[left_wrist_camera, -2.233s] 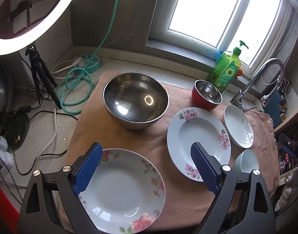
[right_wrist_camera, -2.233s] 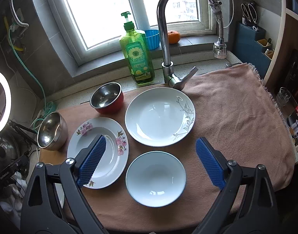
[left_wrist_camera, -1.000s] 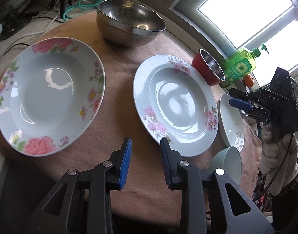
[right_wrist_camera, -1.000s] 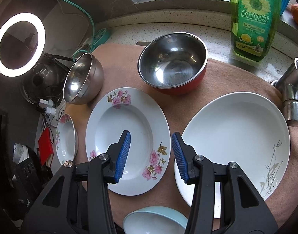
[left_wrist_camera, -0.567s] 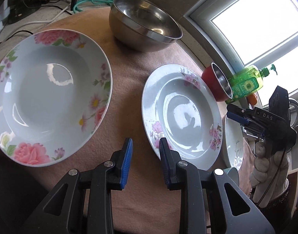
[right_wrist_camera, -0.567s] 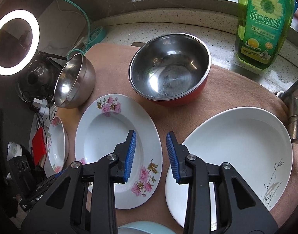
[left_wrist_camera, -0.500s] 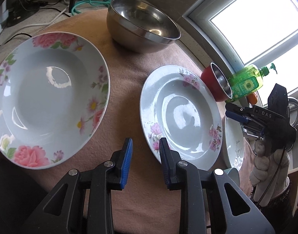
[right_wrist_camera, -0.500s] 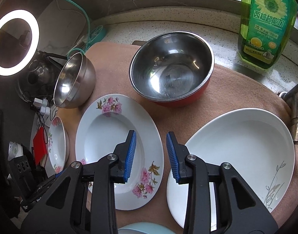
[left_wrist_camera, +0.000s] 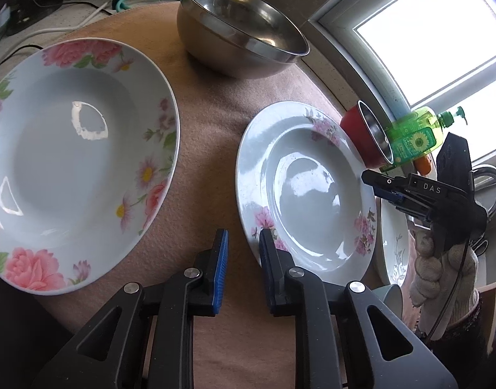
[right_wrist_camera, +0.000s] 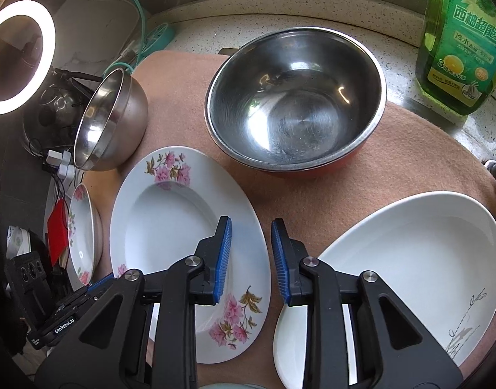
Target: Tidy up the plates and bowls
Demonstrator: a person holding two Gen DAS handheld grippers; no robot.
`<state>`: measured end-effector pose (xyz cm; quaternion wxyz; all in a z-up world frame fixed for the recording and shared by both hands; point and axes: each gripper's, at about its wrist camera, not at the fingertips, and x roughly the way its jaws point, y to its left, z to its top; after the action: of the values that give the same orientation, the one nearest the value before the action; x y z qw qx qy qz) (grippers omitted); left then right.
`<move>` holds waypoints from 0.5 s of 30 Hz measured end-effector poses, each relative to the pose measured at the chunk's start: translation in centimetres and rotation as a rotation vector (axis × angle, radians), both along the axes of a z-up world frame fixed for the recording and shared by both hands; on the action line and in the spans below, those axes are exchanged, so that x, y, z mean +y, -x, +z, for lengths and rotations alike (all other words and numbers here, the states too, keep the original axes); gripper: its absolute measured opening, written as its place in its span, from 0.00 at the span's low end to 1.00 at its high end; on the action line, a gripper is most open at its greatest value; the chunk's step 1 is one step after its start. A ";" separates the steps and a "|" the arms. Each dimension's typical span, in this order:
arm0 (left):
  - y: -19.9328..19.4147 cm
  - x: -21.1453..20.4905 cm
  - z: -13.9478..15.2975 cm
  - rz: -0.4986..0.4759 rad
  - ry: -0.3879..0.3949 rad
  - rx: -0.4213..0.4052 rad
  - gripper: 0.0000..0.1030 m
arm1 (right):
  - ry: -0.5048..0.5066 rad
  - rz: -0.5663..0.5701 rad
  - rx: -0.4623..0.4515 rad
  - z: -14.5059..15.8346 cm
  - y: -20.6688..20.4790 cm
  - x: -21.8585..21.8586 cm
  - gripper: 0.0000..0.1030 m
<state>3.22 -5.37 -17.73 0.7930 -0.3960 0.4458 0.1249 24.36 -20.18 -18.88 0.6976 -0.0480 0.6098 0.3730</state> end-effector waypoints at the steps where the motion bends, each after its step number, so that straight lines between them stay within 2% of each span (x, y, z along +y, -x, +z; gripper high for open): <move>1: -0.1 0.0 0.0 -0.004 0.005 -0.005 0.14 | -0.001 -0.001 0.005 -0.1 -0.1 0.1 0.23; 3: -0.4 -0.2 0.0 -0.021 0.008 -0.012 0.11 | 0.003 0.000 0.005 0.0 -0.3 0.3 0.23; 11: -0.6 -0.4 0.5 -0.044 -0.021 0.007 0.12 | 0.062 0.036 -0.056 0.4 0.4 1.3 0.23; 15: -0.2 -0.4 0.7 -0.039 -0.024 0.012 0.12 | 0.076 0.057 -0.058 0.5 0.9 1.4 0.24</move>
<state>3.44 -5.75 -17.03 0.7972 -0.3770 0.4567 0.1172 23.48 -18.73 -18.34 0.7018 -0.1025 0.6015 0.3676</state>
